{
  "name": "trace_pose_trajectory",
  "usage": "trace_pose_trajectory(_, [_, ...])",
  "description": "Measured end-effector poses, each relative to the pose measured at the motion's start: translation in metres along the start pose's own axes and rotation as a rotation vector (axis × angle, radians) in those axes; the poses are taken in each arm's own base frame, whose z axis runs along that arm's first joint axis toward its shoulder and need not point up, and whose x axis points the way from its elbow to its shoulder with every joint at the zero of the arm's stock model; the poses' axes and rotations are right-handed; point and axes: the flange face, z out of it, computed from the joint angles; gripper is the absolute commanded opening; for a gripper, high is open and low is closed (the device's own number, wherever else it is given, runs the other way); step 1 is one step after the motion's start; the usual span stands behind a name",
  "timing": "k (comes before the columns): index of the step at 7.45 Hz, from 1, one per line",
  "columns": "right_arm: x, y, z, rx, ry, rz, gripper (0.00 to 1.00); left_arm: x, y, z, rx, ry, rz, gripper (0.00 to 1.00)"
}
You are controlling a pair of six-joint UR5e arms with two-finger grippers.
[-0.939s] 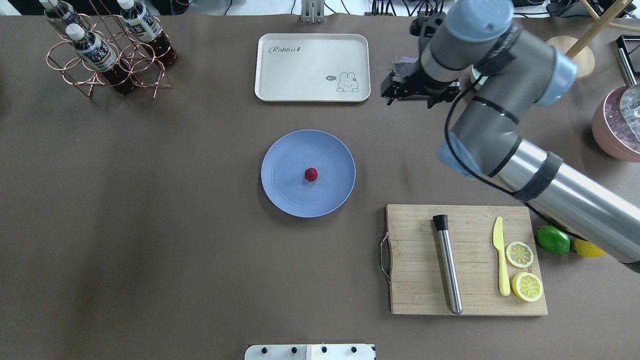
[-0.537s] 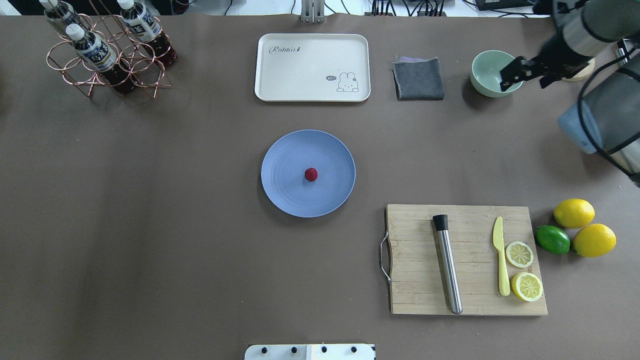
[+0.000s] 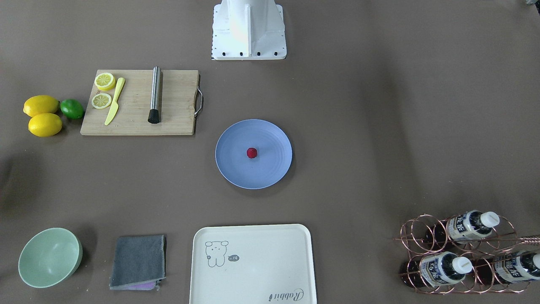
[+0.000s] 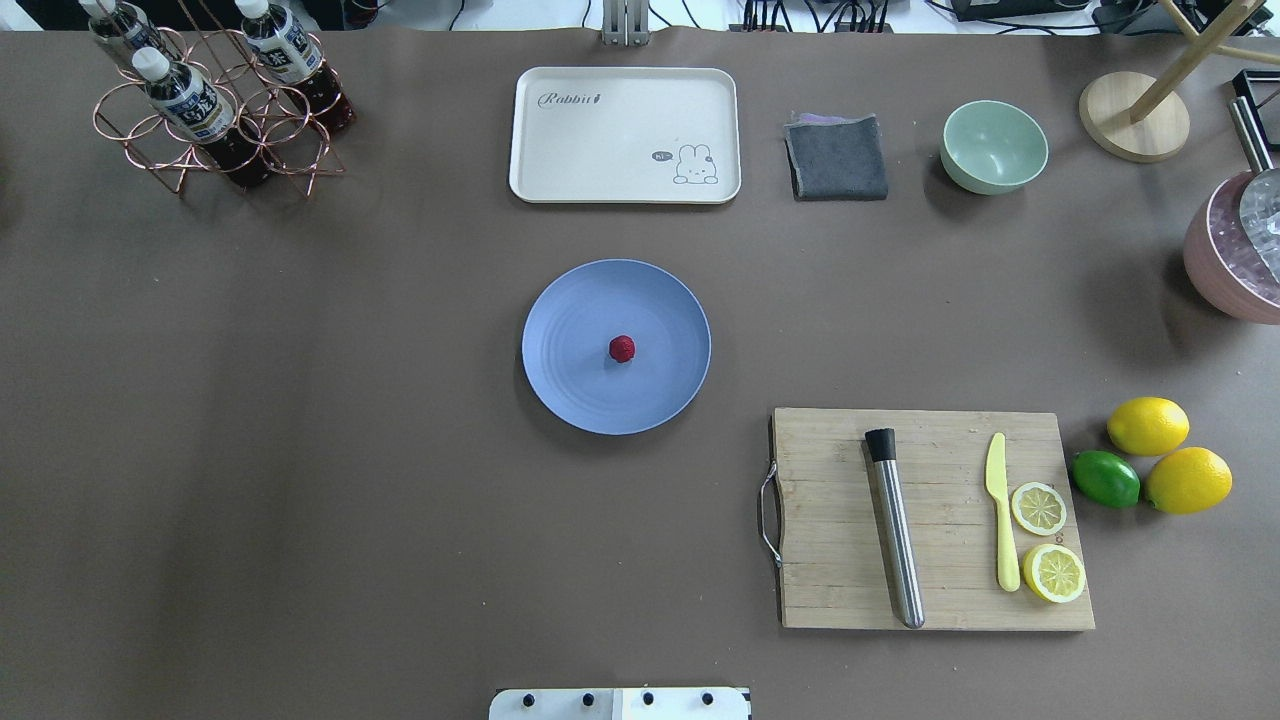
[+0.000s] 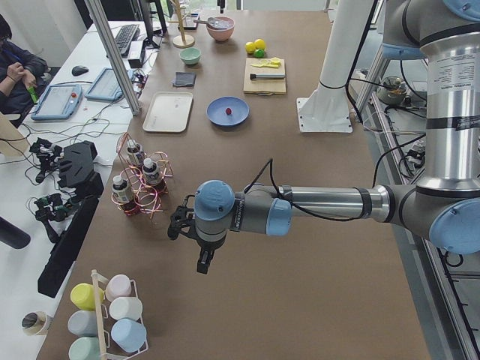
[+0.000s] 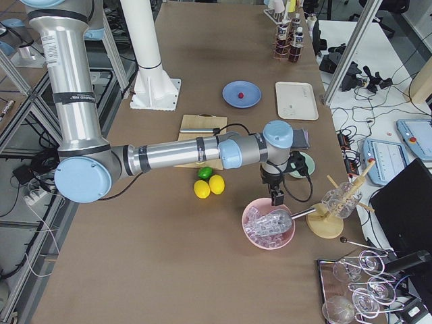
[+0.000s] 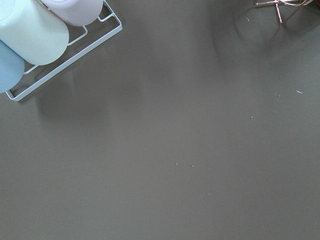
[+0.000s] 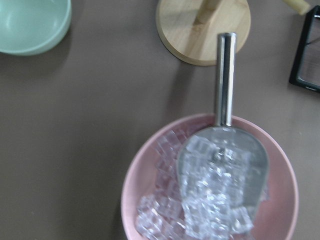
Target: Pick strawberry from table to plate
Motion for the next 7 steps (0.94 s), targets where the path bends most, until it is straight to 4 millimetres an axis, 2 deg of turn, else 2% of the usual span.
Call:
trace_pose_trajectory(1, [0.030,0.024,-0.006,-0.023,0.011,-0.016,1.00,-0.001,0.003,0.002,-0.004,0.001,-0.003,0.98])
trace_pose_trajectory(3, [0.062,0.062,-0.006,-0.045,0.018,0.013,1.00,-0.004,0.006,0.004,-0.009,0.001,-0.008,0.98])
trace_pose_trajectory(4, [0.068,0.072,-0.005,-0.050,0.019,0.026,1.00,-0.004,0.007,0.004,-0.009,0.000,-0.008,0.98])
trace_pose_trajectory(7, [0.071,0.079,-0.004,-0.050,0.019,0.040,1.00,-0.007,0.009,0.008,-0.013,-0.002,-0.010,0.98])
